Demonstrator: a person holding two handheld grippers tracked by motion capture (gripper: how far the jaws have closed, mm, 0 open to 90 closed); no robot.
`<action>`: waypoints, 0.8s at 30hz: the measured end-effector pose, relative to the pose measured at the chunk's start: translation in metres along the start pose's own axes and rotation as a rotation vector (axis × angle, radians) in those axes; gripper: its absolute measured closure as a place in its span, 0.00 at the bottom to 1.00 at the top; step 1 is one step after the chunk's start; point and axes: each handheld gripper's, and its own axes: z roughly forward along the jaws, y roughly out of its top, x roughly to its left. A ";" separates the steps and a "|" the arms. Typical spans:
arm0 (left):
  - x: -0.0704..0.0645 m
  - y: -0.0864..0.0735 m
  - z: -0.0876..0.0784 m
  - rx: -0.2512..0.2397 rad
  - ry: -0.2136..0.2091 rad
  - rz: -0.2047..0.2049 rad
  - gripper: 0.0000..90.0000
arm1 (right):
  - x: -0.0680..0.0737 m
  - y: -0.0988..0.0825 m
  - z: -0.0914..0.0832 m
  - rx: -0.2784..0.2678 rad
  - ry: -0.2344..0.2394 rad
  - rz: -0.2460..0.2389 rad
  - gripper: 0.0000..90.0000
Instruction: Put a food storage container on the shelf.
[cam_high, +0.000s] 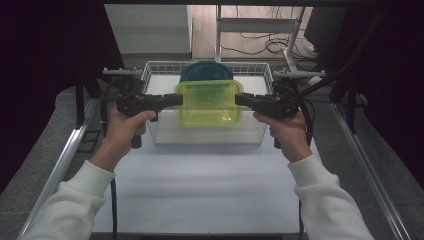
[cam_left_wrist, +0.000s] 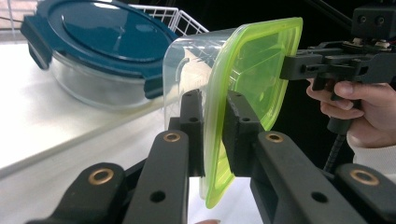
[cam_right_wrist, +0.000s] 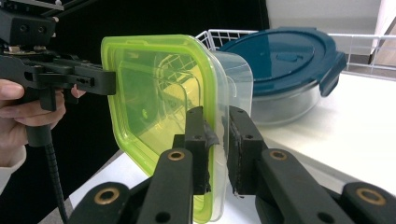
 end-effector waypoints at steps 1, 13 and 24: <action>0.001 0.002 0.000 -0.002 -0.005 -0.001 0.89 | -0.001 0.002 0.001 -0.001 0.000 -0.001 0.88; 0.017 0.029 0.005 -0.002 -0.039 -0.019 0.88 | -0.016 0.027 0.009 0.004 0.019 0.029 0.88; 0.033 0.062 0.011 0.019 -0.053 -0.061 0.89 | -0.027 0.057 0.019 0.016 0.025 0.059 0.88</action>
